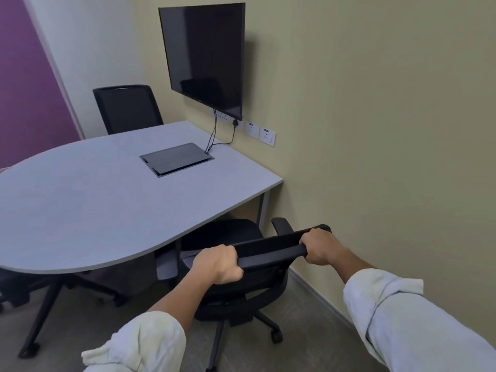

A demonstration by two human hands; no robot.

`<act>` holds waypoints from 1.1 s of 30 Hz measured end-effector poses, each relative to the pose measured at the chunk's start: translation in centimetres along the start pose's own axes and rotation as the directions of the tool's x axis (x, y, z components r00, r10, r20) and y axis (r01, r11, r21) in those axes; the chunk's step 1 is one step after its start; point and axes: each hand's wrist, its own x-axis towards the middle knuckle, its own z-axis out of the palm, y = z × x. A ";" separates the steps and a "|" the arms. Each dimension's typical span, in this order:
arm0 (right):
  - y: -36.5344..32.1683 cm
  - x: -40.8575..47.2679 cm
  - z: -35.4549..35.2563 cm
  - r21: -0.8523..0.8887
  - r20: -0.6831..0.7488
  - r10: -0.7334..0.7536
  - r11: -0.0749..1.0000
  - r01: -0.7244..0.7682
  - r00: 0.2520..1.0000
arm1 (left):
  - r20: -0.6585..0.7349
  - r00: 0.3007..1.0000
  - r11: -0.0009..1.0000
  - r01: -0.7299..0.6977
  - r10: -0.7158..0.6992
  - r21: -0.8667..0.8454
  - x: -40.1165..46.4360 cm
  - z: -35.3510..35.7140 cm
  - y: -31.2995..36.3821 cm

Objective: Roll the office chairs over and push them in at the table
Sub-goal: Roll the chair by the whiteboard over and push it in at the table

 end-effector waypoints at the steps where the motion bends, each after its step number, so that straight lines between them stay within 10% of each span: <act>1: 1.2 1.5 -0.2 -0.007 -0.010 -0.012 1.000 0.012 1.000 | -0.004 1.000 1.000 0.016 -0.016 -0.010 1.3 -0.2 0.5; 33: 7.8 30.5 -6.9 -0.133 -0.142 -0.389 0.919 0.371 0.910 | -0.151 0.905 0.917 0.390 -0.398 -0.084 20.7 -6.2 -1.9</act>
